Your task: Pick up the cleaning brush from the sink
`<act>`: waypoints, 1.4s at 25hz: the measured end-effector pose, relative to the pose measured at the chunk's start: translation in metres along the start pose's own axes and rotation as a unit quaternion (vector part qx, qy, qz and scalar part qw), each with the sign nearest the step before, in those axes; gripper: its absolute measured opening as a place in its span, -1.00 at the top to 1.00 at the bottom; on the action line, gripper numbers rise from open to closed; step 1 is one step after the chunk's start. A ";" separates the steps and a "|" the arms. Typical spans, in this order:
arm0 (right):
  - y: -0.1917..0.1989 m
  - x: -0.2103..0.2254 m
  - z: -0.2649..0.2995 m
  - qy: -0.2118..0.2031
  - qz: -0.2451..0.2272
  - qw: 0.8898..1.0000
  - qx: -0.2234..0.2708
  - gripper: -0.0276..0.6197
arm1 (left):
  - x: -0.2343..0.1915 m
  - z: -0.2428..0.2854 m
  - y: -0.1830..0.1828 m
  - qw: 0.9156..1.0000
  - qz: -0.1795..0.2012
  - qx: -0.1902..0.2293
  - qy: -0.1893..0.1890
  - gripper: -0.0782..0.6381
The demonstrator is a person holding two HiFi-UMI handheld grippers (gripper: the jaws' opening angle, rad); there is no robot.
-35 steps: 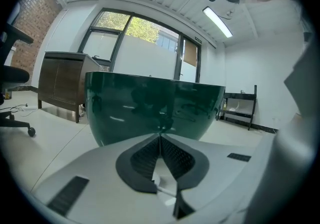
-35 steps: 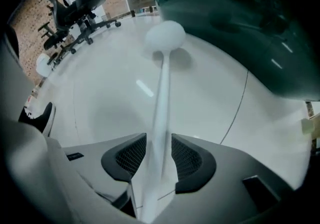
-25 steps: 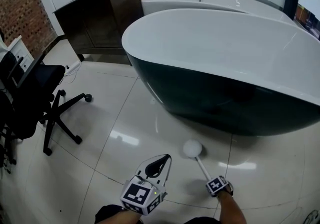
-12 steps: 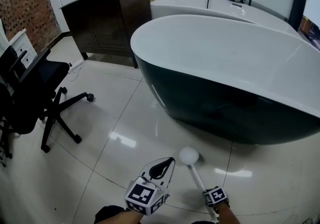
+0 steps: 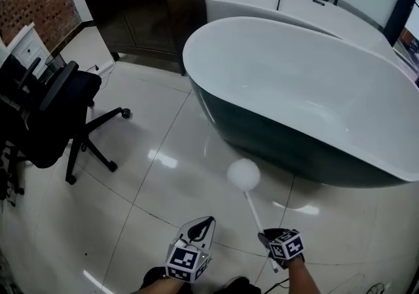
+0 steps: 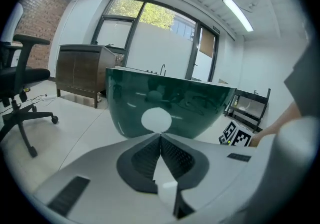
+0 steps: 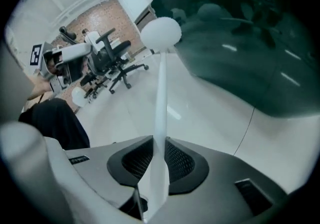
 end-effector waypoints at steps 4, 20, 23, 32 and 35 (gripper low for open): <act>-0.058 -0.083 -0.102 -0.028 0.005 0.999 0.043 0.74 | 0.012 -0.092 -0.065 1.000 0.002 -0.015 -0.013 0.75; -0.229 -0.426 -0.591 0.014 0.051 0.963 0.263 0.74 | 0.079 -0.498 -0.393 0.999 0.019 0.025 -0.019 0.75; -0.247 -0.470 -0.668 0.042 0.059 0.948 0.310 0.74 | 0.088 -0.552 -0.441 0.999 0.020 0.033 -0.006 0.75; -0.226 -0.541 -0.826 0.100 0.056 0.900 0.420 0.74 | 0.173 -0.628 -0.539 0.994 0.057 0.087 0.024 0.75; -0.194 -0.547 -0.878 0.098 0.039 0.886 0.452 0.74 | 0.225 -0.653 -0.548 0.992 0.061 0.111 0.017 0.75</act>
Point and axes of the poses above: the fingertips, and each gripper's own axes: z forward along the fingers, x to its right, y out of its underside, the point moved 5 cm from there along -z, backward along the fingers, and after that the axes turned 9 degrees about -x, right-handed, at the moved point
